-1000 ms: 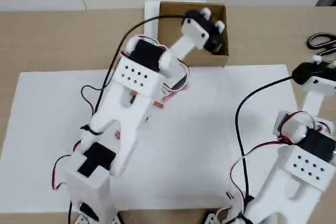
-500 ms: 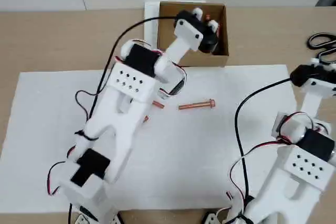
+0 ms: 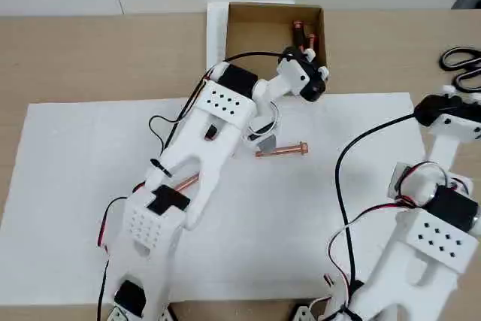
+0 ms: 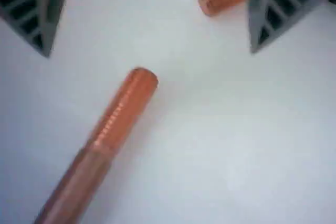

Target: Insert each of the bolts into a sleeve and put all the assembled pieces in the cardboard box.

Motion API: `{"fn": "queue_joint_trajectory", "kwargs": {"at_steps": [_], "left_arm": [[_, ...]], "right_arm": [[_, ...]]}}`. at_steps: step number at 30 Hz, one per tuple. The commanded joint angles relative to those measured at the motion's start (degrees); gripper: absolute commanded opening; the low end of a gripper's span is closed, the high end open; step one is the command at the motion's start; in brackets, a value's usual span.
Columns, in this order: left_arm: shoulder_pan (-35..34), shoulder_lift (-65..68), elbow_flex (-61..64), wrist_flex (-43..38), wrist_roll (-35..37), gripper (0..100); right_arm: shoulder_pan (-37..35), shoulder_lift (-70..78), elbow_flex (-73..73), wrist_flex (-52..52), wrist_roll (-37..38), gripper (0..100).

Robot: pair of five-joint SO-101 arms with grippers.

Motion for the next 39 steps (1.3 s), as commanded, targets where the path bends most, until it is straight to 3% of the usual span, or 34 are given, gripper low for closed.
{"fn": "queue_joint_trajectory", "kwargs": {"at_steps": [1,11,28,34,39], "left_arm": [[0.44,2.02,-7.69,-0.62,-0.97,23],[5.19,9.23,-15.96,0.35,-5.27,23],[7.82,21.36,-25.63,-1.05,-6.15,23],[7.91,26.11,-31.6,-0.97,-2.81,23],[8.62,28.57,-33.54,-0.53,-2.81,15]], "right_arm": [[0.75,-1.45,-0.62,0.31,0.53,0.4],[8.04,-1.45,-2.81,0.4,0.53,0.4],[8.13,-1.45,-2.73,0.4,0.53,0.4],[8.13,-1.45,-2.64,0.4,0.53,0.4],[8.13,-1.45,-2.55,0.4,0.53,0.4]]}}
